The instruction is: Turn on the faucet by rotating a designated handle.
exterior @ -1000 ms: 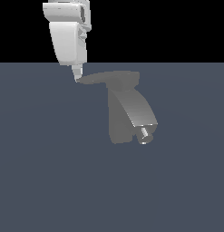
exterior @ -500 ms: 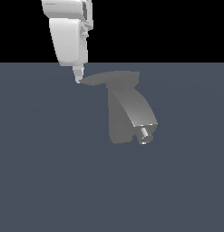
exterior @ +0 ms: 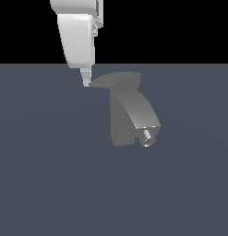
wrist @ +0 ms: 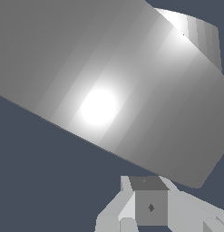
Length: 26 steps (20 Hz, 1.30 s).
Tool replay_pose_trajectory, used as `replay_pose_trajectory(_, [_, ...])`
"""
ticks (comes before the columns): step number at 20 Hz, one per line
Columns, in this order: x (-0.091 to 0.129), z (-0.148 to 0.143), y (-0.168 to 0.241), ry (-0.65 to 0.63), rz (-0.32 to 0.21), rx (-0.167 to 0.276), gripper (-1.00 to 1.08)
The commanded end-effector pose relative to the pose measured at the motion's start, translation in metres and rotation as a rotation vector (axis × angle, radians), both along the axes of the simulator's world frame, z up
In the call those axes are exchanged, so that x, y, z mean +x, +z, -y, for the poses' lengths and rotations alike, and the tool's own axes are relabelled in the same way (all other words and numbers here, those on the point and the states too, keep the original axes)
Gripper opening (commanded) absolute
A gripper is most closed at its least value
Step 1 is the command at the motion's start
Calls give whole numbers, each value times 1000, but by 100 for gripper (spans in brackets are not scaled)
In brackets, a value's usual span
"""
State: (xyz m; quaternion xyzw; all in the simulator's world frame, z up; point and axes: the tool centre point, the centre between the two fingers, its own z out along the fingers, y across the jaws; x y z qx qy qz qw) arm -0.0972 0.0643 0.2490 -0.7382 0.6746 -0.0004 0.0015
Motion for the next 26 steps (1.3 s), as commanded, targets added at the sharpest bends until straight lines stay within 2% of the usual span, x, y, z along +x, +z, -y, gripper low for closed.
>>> replay_pose_trajectory(1, [-6, 14, 0, -15, -1, -1, -100])
replay_pose_trajectory(15, [-43, 51, 0, -15, -3, -2, -100])
replay_pose_trajectory(17, [-40, 45, 0, -7, -1, -1, -100])
replay_pose_trajectory(26, [-39, 97, 0, -11, -2, -2, -100])
